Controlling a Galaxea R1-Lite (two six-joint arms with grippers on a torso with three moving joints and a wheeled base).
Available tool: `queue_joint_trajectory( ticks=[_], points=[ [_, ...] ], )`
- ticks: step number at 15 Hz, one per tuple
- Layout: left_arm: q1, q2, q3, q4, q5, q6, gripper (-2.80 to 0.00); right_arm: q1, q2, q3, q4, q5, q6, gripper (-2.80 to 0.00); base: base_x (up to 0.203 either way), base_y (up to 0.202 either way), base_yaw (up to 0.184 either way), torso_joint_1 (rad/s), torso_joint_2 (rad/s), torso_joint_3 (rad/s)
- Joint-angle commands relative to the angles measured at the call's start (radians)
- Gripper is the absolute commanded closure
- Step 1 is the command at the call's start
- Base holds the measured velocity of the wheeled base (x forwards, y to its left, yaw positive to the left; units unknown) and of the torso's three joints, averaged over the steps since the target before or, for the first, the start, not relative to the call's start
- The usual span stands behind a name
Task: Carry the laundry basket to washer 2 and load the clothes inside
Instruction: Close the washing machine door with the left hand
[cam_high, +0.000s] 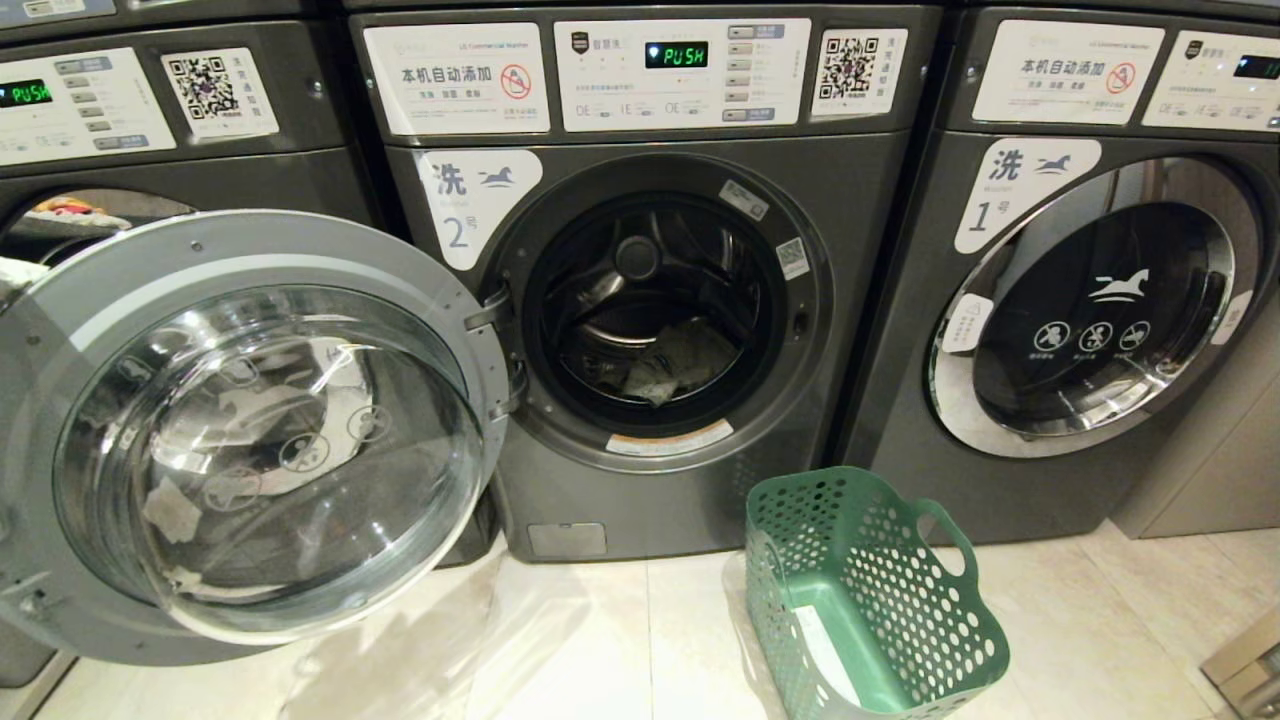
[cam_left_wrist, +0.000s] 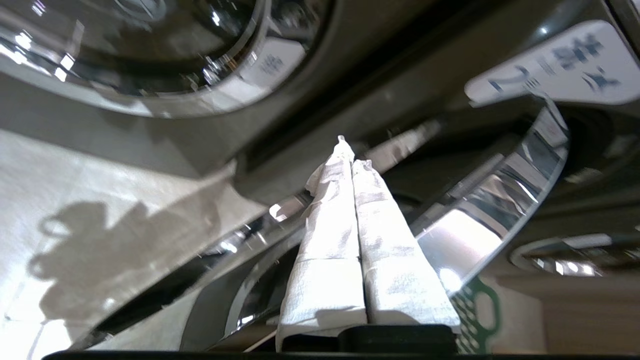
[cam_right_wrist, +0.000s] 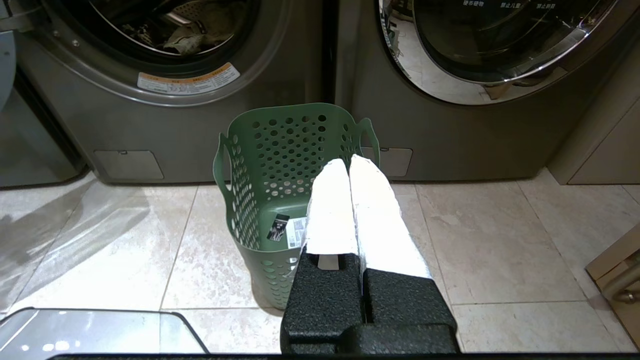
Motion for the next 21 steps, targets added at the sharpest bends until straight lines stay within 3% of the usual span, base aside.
queue_joint_trajectory(
  ticks=[1, 8, 11, 14, 18, 21],
  points=[
    [-0.026, -0.085, 0.000, 0.116, -0.033, -0.001, 0.00, 0.000, 0.000, 0.000, 0.000, 0.001, 0.000, 0.00, 0.000, 0.000, 0.000, 0.000, 0.00, 0.000],
    [-0.199, -0.189, 0.002, 0.366, -0.055, -0.003, 0.00, 0.000, 0.001, 0.002, 0.000, -0.002, -0.003, 0.00, 0.000, 0.000, 0.000, 0.000, 0.00, 0.000],
    [-0.280, -0.232, 0.053, 0.433, -0.055, -0.006, 0.00, -0.001, 0.003, -0.073, 0.022, -0.024, -0.082, 0.00, 0.000, 0.000, 0.000, 0.000, 0.00, 0.000],
    [-0.371, -0.269, 0.160, 0.437, -0.054, -0.010, 0.00, -0.001, 0.087, -0.356, 0.172, -0.009, -0.075, 0.00, 0.000, 0.000, 0.000, 0.000, 0.00, 0.000],
    [-0.495, -0.261, 0.209, 0.428, -0.055, -0.012, 0.00, 0.000, 0.500, -0.737, 0.237, 0.029, 0.072, 0.00, 0.000, 0.000, 0.000, 0.000, 0.00, 0.000],
    [-0.601, -0.240, 0.215, 0.413, -0.055, -0.012, 0.00, 0.000, 0.741, -0.957, 0.254, 0.152, 0.177, 0.00, 0.000, 0.000, 0.000, 0.000, 0.00, 0.000]
  ],
)
